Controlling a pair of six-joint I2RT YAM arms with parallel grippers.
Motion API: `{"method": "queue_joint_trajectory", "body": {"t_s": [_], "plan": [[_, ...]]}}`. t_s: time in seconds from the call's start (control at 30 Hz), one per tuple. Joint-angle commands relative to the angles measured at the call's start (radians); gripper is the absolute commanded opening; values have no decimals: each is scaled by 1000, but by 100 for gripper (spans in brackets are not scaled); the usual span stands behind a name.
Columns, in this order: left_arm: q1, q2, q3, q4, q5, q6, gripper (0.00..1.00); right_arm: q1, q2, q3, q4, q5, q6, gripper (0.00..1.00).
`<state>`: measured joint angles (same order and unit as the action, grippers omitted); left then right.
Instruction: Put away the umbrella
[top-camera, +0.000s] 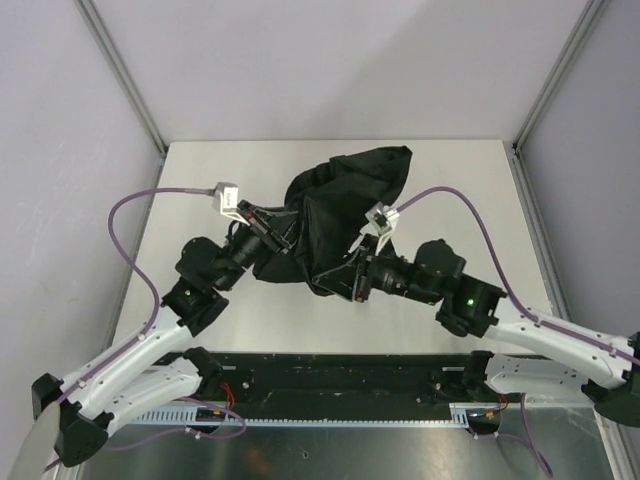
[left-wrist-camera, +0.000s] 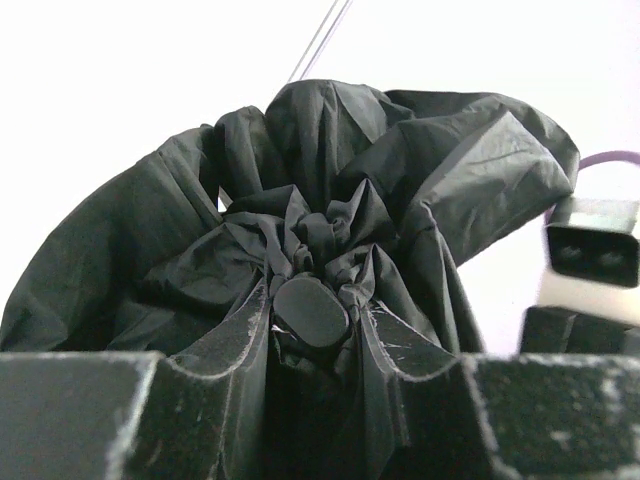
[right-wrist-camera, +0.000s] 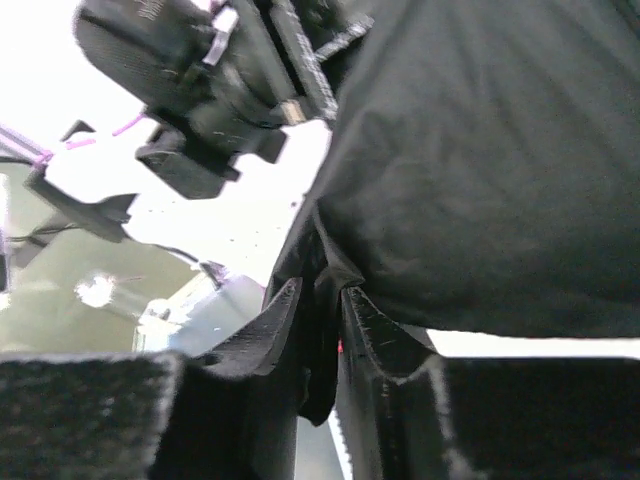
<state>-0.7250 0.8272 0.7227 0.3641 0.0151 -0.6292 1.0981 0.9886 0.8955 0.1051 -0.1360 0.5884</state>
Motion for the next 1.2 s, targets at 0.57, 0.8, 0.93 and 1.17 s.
{"method": "queue_joint_trajectory", "body": {"t_s": [0.57,0.8,0.93,1.17], "plan": [[82,-30,-66,248,264,-32,0,-86,-170,383,-556,154,-437,57],[88,-30,-66,249,292,-34,0,-178,-208,425,-605,530,-191,83],[93,-31,-64,250,289,-30,0,-238,-258,412,-659,547,-43,85],[94,-21,-55,256,294,-29,0,-263,-350,344,-535,436,94,84]]}}
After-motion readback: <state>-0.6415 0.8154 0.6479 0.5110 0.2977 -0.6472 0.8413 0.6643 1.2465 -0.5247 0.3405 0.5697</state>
